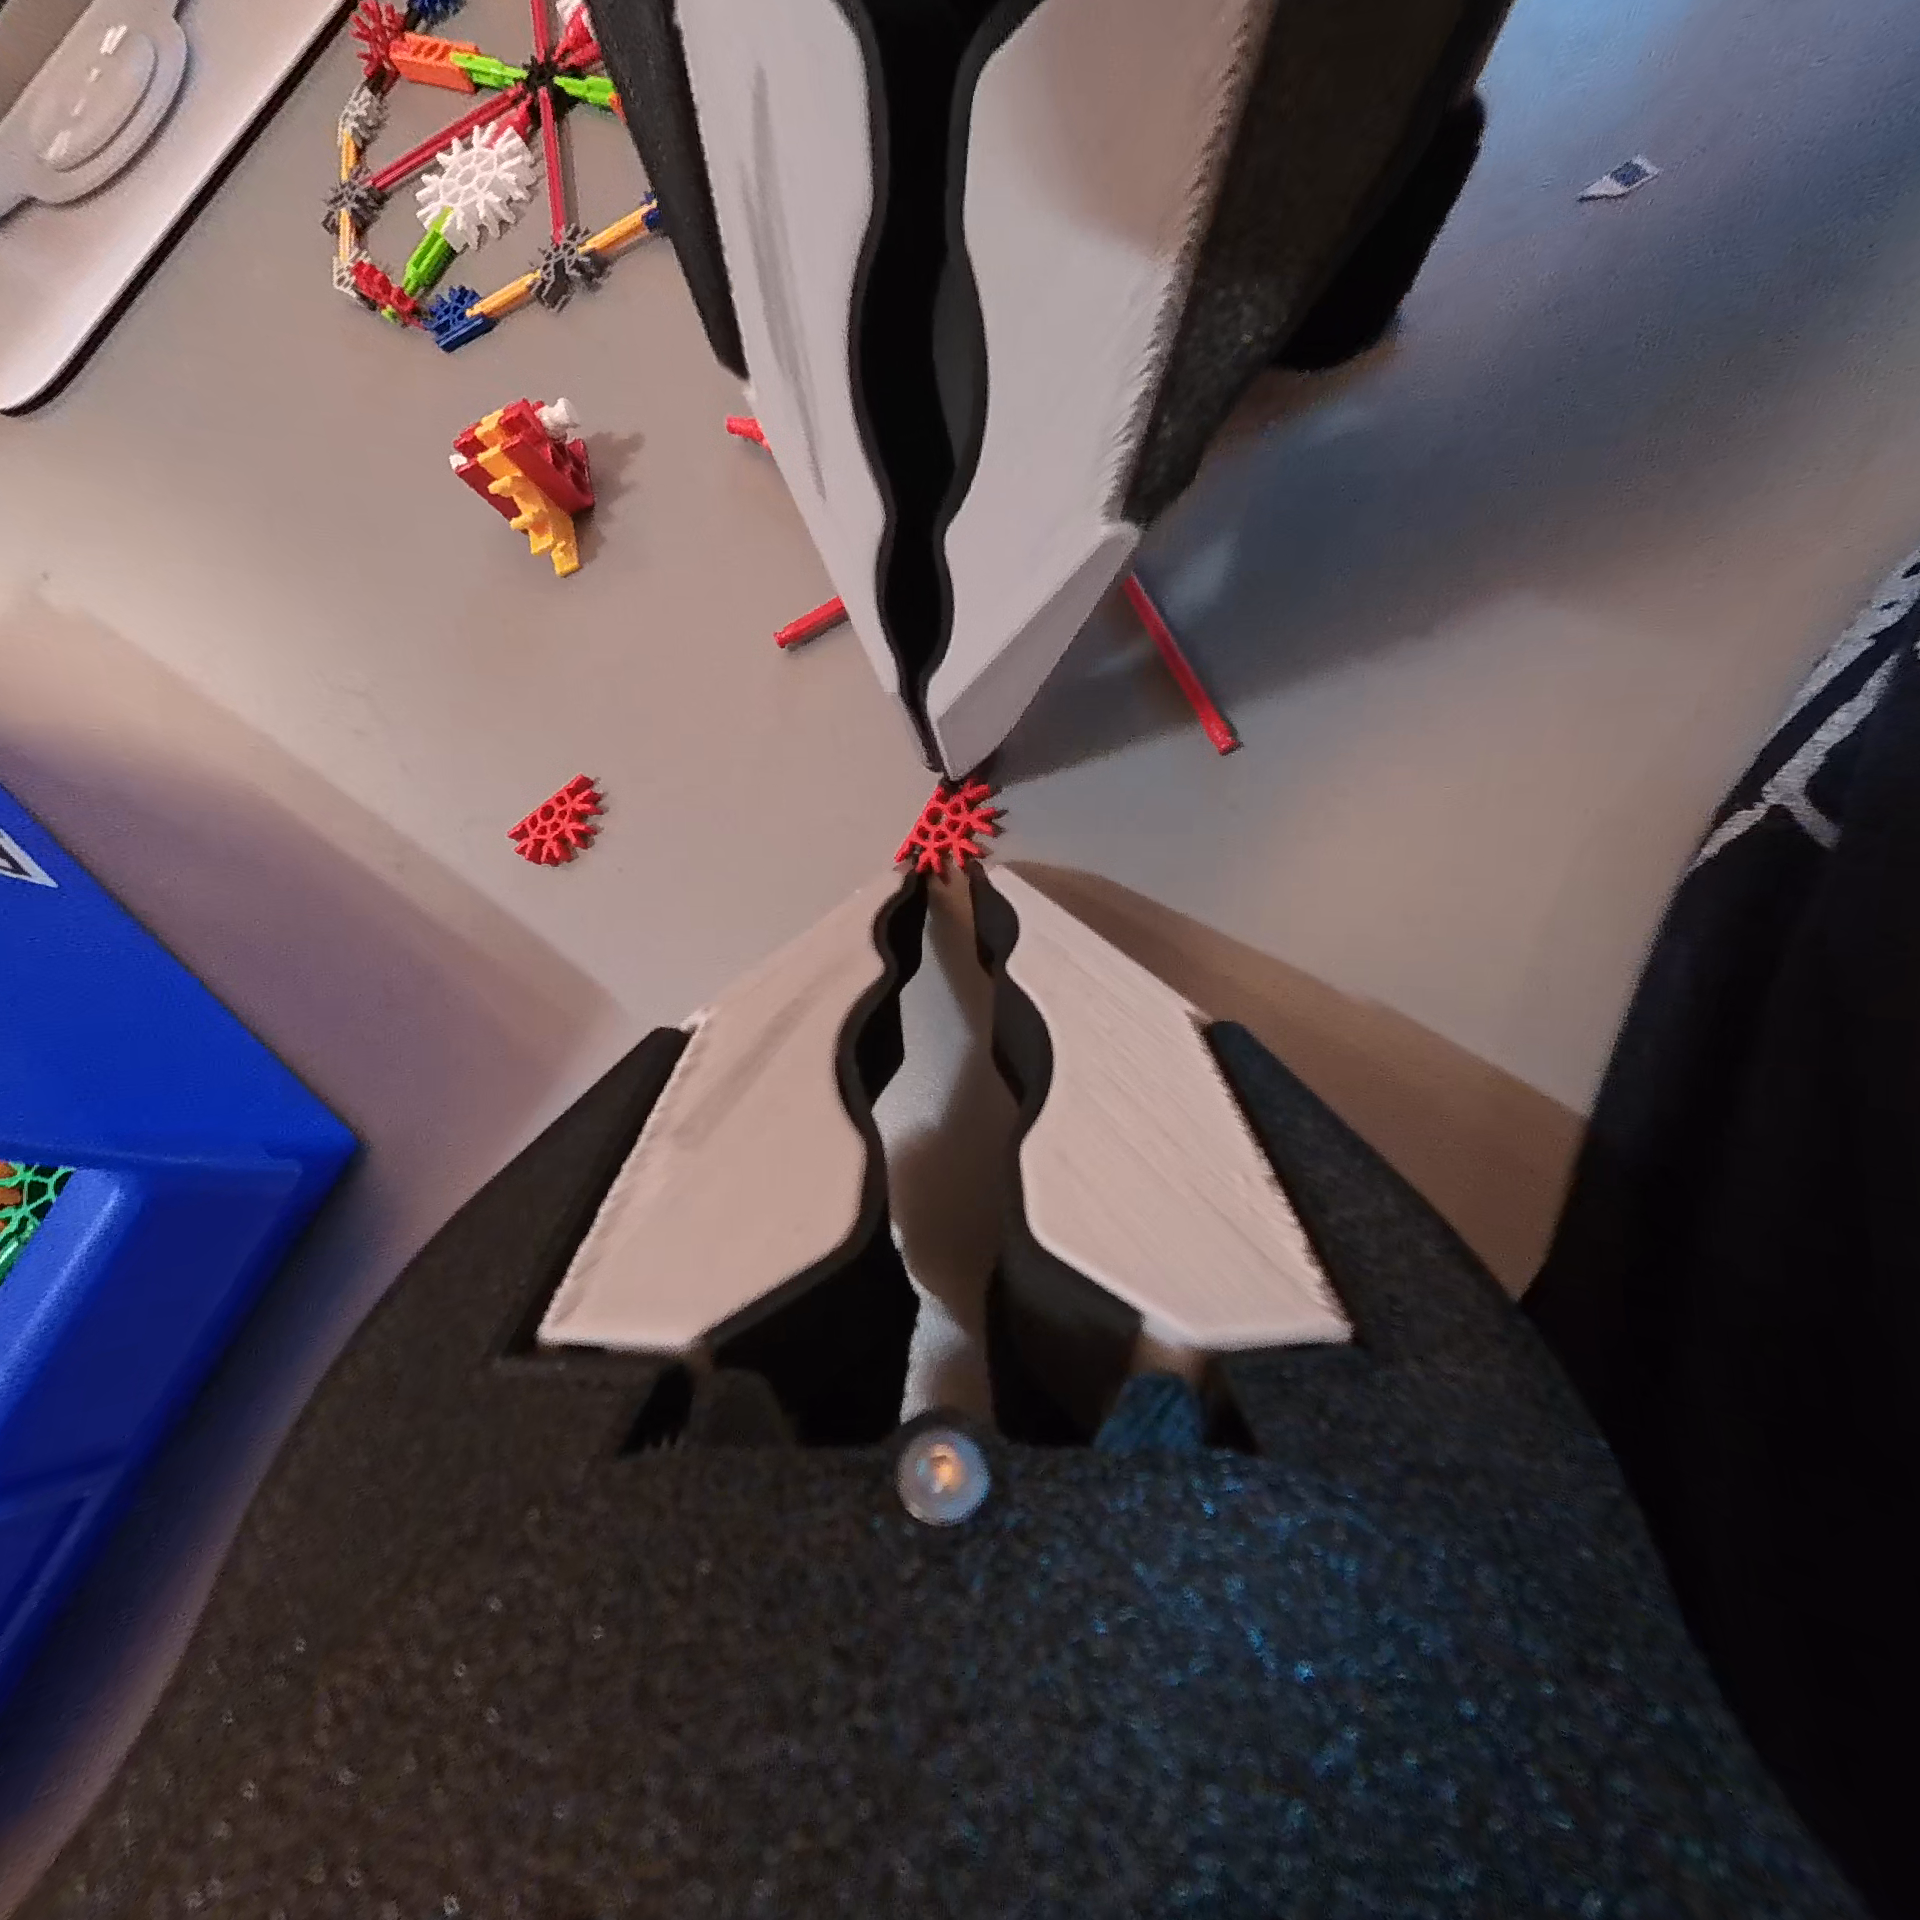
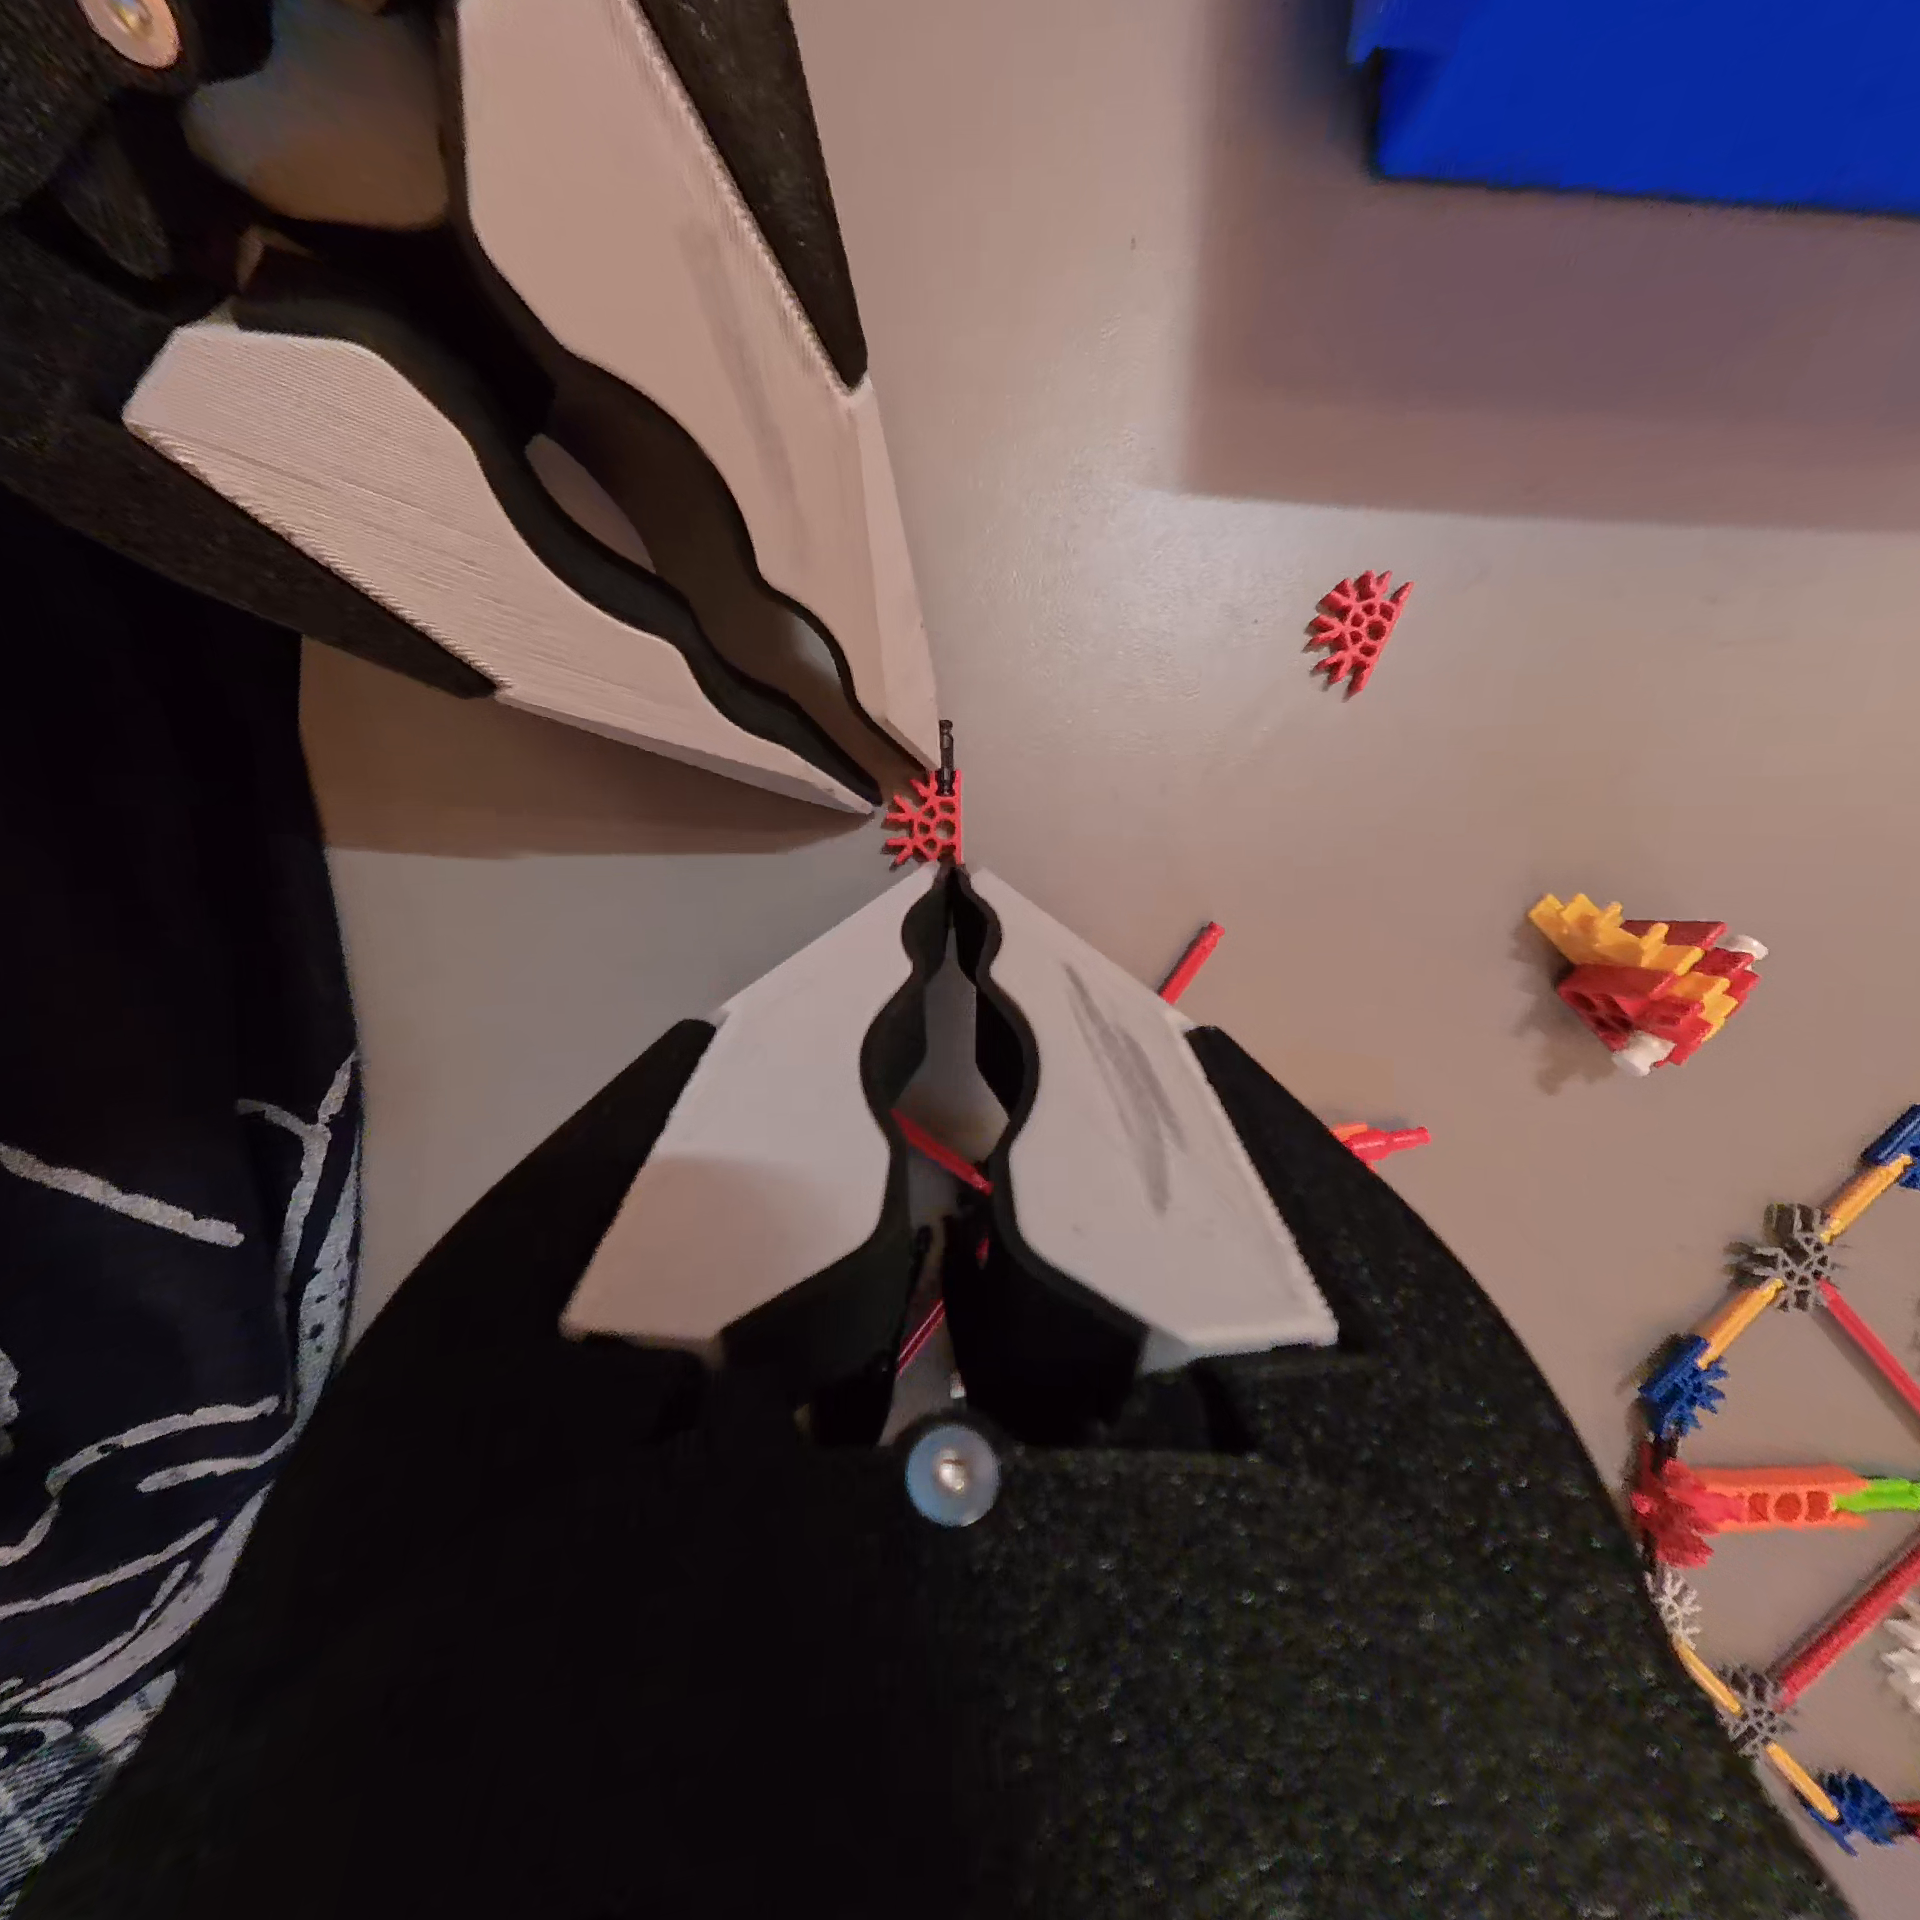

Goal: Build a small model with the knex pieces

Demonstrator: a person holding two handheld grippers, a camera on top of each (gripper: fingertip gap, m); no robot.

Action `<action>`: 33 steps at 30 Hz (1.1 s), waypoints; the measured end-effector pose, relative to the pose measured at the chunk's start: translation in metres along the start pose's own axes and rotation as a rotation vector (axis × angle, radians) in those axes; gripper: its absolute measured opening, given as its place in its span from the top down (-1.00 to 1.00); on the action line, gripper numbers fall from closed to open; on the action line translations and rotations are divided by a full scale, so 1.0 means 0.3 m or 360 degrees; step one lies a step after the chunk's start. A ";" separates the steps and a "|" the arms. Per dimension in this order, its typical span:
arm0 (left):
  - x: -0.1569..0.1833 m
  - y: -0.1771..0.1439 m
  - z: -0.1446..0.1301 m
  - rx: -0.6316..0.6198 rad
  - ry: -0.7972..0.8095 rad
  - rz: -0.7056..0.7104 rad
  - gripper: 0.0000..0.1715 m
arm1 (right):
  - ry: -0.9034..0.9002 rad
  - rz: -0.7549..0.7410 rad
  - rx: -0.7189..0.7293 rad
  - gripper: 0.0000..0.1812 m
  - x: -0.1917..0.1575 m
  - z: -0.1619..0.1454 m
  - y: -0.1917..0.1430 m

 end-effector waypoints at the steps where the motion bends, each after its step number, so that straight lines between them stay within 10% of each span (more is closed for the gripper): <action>1: 0.000 0.000 0.000 0.0000 0.0001 0.0001 0.90 | 0.0000 -0.0004 -0.0002 1.00 0.001 -0.001 0.003; 33: -0.002 0.006 0.002 0.0008 0.0026 -0.0021 0.90 | -0.0013 0.0378 -0.0412 1.00 0.071 0.073 0.028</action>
Point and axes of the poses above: each gripper's, where its closed fingertips meet, y out along the fingers, z out of its top, x = y × z across the jaws, the point moved 9 cm from there along -y, back along the fingers, and after that the axes turned 3 degrees about y, right-handed, at the moved point
